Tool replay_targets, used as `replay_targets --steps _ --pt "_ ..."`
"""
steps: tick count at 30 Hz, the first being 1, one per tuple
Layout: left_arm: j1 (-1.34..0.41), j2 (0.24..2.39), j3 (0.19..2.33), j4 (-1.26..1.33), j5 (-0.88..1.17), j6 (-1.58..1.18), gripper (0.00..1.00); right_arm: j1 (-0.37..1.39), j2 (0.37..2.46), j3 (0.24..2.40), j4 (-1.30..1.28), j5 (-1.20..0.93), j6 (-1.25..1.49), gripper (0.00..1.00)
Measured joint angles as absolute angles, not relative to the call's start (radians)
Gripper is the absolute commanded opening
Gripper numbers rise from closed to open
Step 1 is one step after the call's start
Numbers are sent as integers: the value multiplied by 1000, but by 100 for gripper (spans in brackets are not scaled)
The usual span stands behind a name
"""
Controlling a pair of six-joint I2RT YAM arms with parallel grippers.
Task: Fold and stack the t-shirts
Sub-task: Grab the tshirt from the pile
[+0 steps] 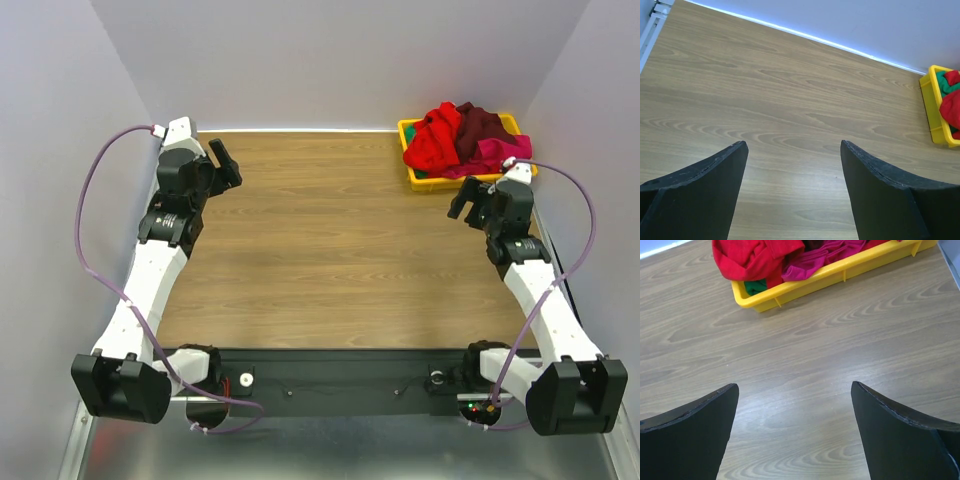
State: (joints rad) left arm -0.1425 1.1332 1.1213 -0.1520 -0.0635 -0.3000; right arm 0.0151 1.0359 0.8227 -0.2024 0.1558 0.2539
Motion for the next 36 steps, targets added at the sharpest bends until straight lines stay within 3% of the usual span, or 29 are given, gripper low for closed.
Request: replay_targets --steps 9,24,34,36 --pt "-142 1126 1120 -155 -76 -289 86 15 1178 1072 -239 137 159 100" --pt "-142 1118 1105 -154 -26 -316 86 15 1908 1552 -315 149 184 100" --pt "-142 1112 1092 -173 -24 -340 86 15 2103 1786 -332 193 191 100" --pt "-142 1107 1080 -181 -27 -347 86 15 2116 1818 -330 204 187 91"
